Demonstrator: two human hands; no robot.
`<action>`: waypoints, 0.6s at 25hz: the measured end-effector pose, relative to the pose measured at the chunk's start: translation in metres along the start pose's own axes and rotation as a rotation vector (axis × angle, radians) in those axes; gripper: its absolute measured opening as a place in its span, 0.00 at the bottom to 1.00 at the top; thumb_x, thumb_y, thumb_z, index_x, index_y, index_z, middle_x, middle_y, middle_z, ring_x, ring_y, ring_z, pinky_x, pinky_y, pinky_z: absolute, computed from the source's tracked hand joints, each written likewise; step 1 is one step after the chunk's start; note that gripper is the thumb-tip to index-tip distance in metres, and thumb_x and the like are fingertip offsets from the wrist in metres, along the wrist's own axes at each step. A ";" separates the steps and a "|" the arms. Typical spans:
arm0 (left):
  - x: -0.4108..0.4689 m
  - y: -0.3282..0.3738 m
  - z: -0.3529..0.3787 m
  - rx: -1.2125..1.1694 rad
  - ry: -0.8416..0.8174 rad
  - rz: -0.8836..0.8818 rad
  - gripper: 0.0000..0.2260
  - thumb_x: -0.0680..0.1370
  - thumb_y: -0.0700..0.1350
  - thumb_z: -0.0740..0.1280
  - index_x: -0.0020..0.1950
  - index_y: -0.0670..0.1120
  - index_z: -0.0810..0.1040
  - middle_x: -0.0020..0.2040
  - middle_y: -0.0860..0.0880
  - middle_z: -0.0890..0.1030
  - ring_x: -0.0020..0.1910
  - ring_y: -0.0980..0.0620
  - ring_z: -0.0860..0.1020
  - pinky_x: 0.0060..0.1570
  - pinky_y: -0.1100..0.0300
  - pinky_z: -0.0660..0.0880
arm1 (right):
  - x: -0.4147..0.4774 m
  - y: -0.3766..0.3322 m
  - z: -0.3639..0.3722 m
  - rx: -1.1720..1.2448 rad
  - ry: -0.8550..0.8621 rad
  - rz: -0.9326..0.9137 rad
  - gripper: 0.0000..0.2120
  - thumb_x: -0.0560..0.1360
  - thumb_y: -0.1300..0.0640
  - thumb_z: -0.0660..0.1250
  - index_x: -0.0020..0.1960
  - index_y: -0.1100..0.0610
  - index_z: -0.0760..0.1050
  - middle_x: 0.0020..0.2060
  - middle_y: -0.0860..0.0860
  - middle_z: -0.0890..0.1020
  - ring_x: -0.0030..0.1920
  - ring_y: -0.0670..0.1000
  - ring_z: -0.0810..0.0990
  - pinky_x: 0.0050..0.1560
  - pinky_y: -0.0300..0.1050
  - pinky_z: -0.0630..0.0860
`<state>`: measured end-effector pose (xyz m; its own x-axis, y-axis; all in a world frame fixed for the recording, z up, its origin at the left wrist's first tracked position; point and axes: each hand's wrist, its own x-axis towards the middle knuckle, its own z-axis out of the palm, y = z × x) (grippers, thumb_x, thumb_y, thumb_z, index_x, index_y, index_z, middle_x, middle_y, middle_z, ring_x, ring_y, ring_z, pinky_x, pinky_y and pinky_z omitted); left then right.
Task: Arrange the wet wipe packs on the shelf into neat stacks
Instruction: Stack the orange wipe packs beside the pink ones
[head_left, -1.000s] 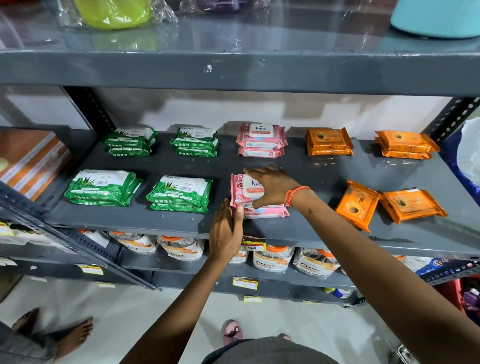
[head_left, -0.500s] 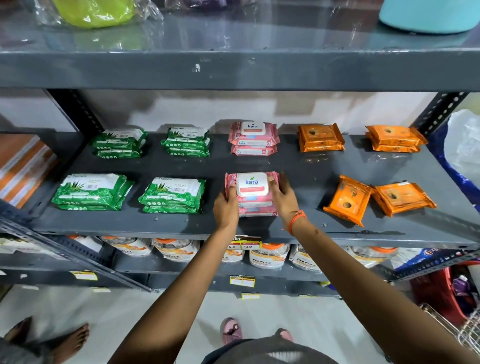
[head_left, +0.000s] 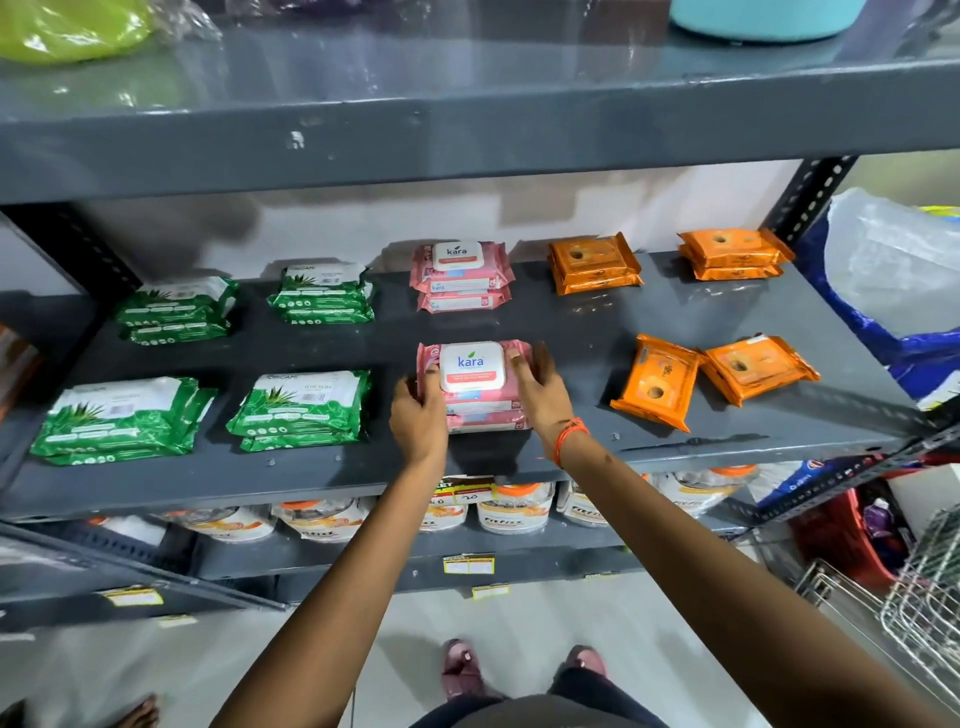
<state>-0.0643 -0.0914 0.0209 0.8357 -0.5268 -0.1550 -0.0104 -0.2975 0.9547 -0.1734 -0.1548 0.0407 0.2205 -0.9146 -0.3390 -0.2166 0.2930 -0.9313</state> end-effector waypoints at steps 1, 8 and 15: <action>-0.006 0.002 0.000 0.070 0.036 0.076 0.22 0.78 0.51 0.64 0.65 0.38 0.70 0.64 0.37 0.75 0.63 0.38 0.75 0.55 0.52 0.76 | 0.001 -0.001 -0.009 -0.044 0.013 -0.023 0.28 0.78 0.44 0.56 0.75 0.51 0.57 0.69 0.55 0.73 0.66 0.60 0.74 0.67 0.53 0.72; -0.079 0.019 0.049 0.501 0.103 0.674 0.30 0.77 0.48 0.62 0.74 0.39 0.57 0.77 0.38 0.55 0.76 0.44 0.54 0.75 0.52 0.50 | 0.027 0.003 -0.149 -1.036 0.216 -0.414 0.20 0.73 0.52 0.63 0.64 0.54 0.74 0.71 0.55 0.70 0.72 0.59 0.63 0.72 0.57 0.62; -0.133 -0.021 0.108 0.710 -0.190 0.826 0.22 0.77 0.47 0.64 0.68 0.38 0.69 0.72 0.39 0.67 0.72 0.43 0.66 0.70 0.45 0.66 | 0.035 0.026 -0.185 -1.177 -0.025 -0.372 0.30 0.71 0.44 0.64 0.68 0.59 0.68 0.69 0.66 0.67 0.71 0.64 0.62 0.75 0.58 0.53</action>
<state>-0.2342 -0.1014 -0.0056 0.3292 -0.8696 0.3680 -0.8899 -0.1555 0.4288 -0.3468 -0.2311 0.0295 0.4673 -0.8791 -0.0938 -0.8578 -0.4252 -0.2889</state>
